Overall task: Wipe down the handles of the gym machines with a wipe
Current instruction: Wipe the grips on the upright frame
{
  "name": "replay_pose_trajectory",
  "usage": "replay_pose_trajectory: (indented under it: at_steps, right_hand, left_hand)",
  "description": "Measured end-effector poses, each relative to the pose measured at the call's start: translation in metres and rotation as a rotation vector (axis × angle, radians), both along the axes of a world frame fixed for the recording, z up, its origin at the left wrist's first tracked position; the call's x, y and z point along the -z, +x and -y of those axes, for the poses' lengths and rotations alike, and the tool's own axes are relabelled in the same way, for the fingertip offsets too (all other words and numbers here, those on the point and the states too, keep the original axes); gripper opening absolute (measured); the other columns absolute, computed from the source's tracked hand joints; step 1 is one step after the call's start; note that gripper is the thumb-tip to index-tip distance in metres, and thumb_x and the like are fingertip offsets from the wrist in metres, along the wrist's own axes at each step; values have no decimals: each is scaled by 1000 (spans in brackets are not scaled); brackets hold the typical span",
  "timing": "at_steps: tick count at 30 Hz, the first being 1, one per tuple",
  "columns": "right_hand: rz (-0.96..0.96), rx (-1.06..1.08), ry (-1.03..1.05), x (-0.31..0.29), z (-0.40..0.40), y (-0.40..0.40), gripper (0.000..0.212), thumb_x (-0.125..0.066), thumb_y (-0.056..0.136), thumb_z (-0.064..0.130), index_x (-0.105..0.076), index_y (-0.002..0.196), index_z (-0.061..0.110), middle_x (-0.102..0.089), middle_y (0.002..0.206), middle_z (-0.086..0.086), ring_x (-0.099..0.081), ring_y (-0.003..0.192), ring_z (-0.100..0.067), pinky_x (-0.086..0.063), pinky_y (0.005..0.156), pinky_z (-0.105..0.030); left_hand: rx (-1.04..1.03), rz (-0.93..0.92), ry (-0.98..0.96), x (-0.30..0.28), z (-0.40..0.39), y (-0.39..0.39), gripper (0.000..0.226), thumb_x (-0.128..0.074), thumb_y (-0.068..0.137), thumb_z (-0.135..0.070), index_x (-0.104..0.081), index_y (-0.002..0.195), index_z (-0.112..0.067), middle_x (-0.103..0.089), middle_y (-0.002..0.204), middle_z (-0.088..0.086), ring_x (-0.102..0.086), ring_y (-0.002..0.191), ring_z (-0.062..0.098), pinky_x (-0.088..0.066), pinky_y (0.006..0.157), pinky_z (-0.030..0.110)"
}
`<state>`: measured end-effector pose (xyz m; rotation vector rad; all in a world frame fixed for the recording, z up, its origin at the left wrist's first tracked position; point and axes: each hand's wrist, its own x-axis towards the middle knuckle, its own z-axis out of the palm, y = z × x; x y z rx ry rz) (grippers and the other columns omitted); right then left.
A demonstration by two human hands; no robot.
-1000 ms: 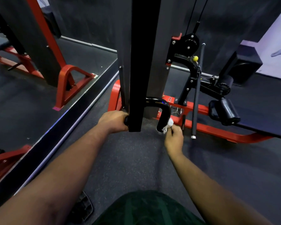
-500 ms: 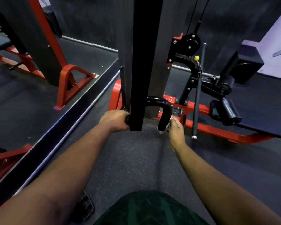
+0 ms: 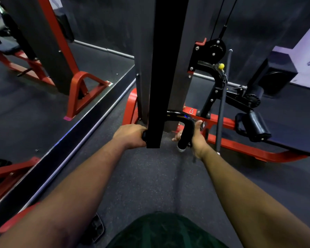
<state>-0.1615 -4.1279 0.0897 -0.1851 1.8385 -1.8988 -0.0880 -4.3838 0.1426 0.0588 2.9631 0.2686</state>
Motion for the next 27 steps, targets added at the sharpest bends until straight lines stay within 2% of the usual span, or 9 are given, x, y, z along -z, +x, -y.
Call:
replay_pose_trajectory:
  at_steps: [6, 9, 12, 14, 16, 19, 23, 25, 27]
  right_hand:
    - [-55, 102, -71, -46, 8, 2, 109, -14, 51, 100, -77, 69, 12, -70, 68, -11, -68, 66, -25, -53, 90, -44]
    - [-114, 301, -6, -41, 19, 9, 100, -22, 48, 105, -79, 71, 26, -73, 69, 1, -69, 65, -13, -57, 72, -24]
    - [-162, 433, 77, 3, 20, 31, 98, -26, 63, 104, -72, 87, 21, -73, 78, -1, -68, 72, -16, -58, 73, -37]
    - [-135, 478, 96, 16, 23, 44, 92, -24, 76, 97, -69, 108, 24, -75, 103, -7, -71, 97, -24, -55, 95, -49]
    - [-131, 578, 63, 0, 33, 49, 81, -22, 86, 87, -63, 121, 26, -71, 114, -2, -68, 109, -15, -54, 96, -37]
    - [-361, 741, 79, -39, 50, 41, 82, -26, 82, 90, -62, 111, 22, -64, 104, 5, -60, 95, 6, -45, 87, -16]
    - [-754, 646, 200, -52, 60, 32, 52, -38, 104, 49, -57, 129, 8, -58, 126, -5, -55, 118, -12, -39, 103, -19]
    - [-901, 602, 311, -45, 55, 37, 38, -42, 107, 27, -56, 134, 5, -55, 130, 0, -51, 122, -1, -37, 105, -17]
    - [-850, 669, 288, -30, 47, 34, 32, -41, 109, 17, -60, 131, 4, -59, 127, 3, -51, 120, 6, -44, 105, -28]
  left_hand:
    - [-3, 3, 3, 0, 3, 1, 21, -69, 78, -48, -56, 84, -32, -63, 84, -8, -67, 90, 22, -53, 74, 34]
    - [3, -6, 0, -2, 2, 0, 21, -69, 79, -47, -55, 82, -33, -59, 82, -9, -66, 89, 22, -53, 74, 34]
    - [8, -5, 8, -2, 2, -3, 21, -70, 78, -46, -52, 79, -34, -58, 82, -10, -66, 88, 21, -50, 72, 33]
    - [17, -4, 7, -1, 2, -4, 21, -70, 78, -46, -52, 79, -35, -59, 82, -10, -66, 88, 20, -52, 73, 33]
    - [19, -9, 3, -1, 3, -5, 21, -70, 78, -46, -52, 80, -34, -59, 81, -11, -66, 87, 20, -51, 72, 33]
    - [17, -21, -1, -2, 4, -6, 24, -69, 80, -48, -51, 78, -31, -57, 82, -9, -67, 89, 23, -44, 68, 32]
    - [12, -20, -18, -4, 5, -8, 24, -69, 81, -44, -50, 81, -30, -65, 91, -5, -67, 94, 24, -42, 68, 31]
    - [14, -20, -16, -5, 5, -8, 23, -69, 81, -44, -51, 81, -31, -68, 95, -4, -68, 95, 25, -42, 69, 31]
    - [9, -21, -4, -5, 6, -8, 23, -70, 79, -45, -50, 80, -32, -67, 93, -5, -68, 95, 25, -42, 68, 31]
